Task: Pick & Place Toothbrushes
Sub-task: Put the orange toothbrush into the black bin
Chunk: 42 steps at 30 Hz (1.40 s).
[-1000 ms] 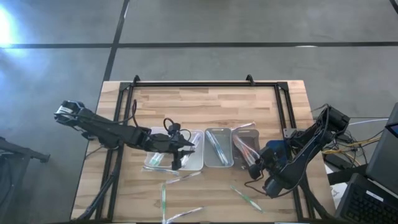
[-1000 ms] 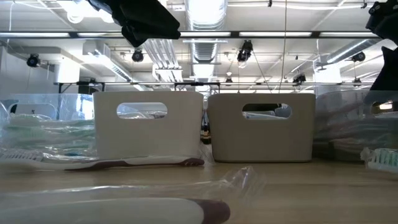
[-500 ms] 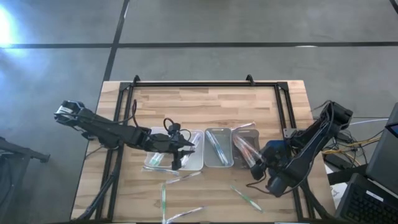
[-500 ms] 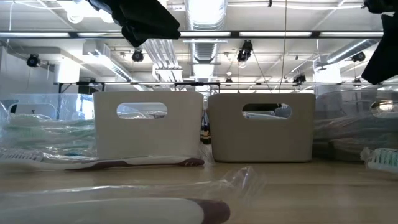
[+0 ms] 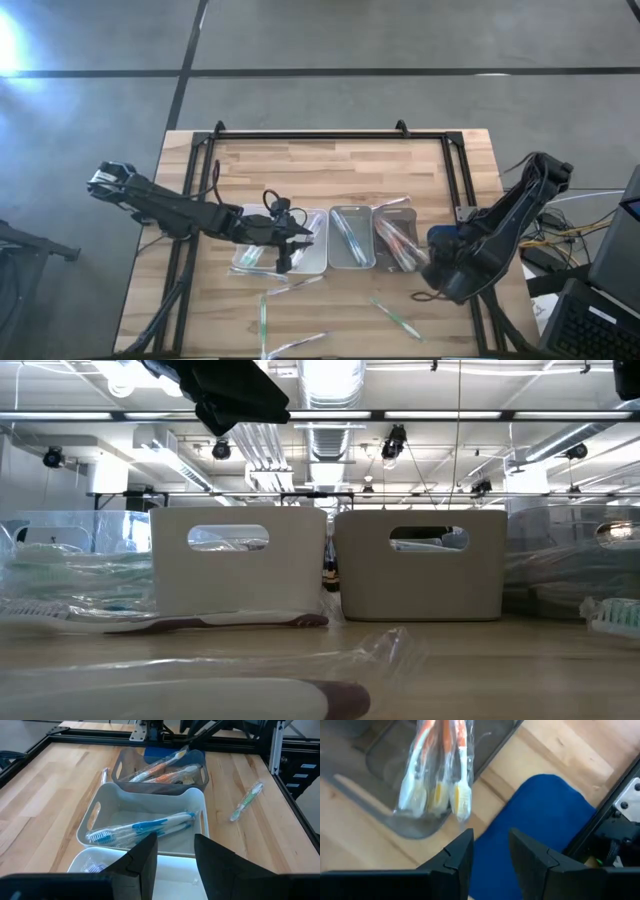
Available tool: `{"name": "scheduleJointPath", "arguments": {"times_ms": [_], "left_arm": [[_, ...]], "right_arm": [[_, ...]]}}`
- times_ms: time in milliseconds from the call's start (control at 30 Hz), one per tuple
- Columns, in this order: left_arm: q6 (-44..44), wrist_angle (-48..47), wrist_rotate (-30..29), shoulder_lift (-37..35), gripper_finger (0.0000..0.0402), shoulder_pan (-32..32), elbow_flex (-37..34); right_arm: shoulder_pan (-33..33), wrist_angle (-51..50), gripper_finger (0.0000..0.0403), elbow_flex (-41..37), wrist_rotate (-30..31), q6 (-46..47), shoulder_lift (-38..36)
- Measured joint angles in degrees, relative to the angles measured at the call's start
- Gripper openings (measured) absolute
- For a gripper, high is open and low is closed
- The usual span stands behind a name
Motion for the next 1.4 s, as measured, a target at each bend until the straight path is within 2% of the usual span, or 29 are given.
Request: {"name": "scheduleJointPath", "arguments": {"times_ms": [167, 333, 833, 1100, 1400], "left_arm": [[0.0, -0.02, 0.0, 0.0, 0.0133, -0.02, 0.0], [0.0, -0.02, 0.0, 0.01, 0.0133, 0.0, 0.0], [0.0, -0.02, 0.0, 0.02, 0.0133, 0.01, 0.0], [0.0, -0.02, 0.0, 0.02, 0.0133, 0.03, -0.01], [0.37, -0.02, 0.0, 0.02, 0.0133, 0.03, -0.01]], "right_arm": [[0.0, 1.32, 0.013, -0.02, -3.37, -5.4, -2.55], [-0.05, 1.49, 0.0151, -0.11, -3.45, -11.96, -2.42], [-0.15, 7.42, 0.0188, -5.35, -3.19, -17.41, -2.12], [-0.47, 12.62, 0.0181, -7.55, -1.45, -20.27, -2.08], [-0.59, 13.19, 0.0166, -8.52, 2.18, -22.97, -2.1]]}}
